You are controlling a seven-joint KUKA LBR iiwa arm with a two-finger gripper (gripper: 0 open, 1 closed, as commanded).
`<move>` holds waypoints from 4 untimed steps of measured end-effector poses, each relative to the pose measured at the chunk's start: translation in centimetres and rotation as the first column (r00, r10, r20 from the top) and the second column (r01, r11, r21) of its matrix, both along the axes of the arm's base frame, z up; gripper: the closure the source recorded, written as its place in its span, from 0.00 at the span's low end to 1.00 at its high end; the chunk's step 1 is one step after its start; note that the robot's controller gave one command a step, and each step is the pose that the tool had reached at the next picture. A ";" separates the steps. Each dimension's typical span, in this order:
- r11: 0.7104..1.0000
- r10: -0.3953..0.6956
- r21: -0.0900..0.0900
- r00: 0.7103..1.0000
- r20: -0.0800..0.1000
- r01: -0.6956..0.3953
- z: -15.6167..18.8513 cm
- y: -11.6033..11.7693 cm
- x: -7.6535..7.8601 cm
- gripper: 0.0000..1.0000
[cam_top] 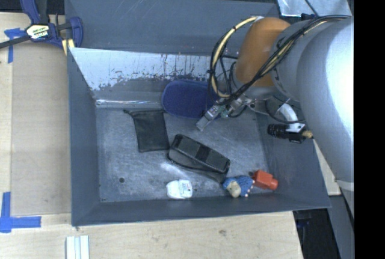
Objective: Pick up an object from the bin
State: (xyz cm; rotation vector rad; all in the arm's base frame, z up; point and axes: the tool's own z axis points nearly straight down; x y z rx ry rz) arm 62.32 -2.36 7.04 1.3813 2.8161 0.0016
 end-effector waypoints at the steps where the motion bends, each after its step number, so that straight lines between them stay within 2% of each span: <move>1: 1.000 0.013 -0.001 1.000 -0.010 -0.013 -0.1 4.8 0.2 0.00; 2: 1.000 0.016 0.000 1.000 -0.005 -0.016 0.0 4.8 0.4 1.00; 3: 0.916 0.402 0.000 0.916 0.000 -0.402 0.1 3.2 0.1 1.00; 4: 0.897 0.442 0.001 0.897 -0.007 -0.442 1.5 3.2 -0.7 1.00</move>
Offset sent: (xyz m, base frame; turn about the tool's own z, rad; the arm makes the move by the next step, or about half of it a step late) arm 0.0033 0.0486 -0.0004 -0.0122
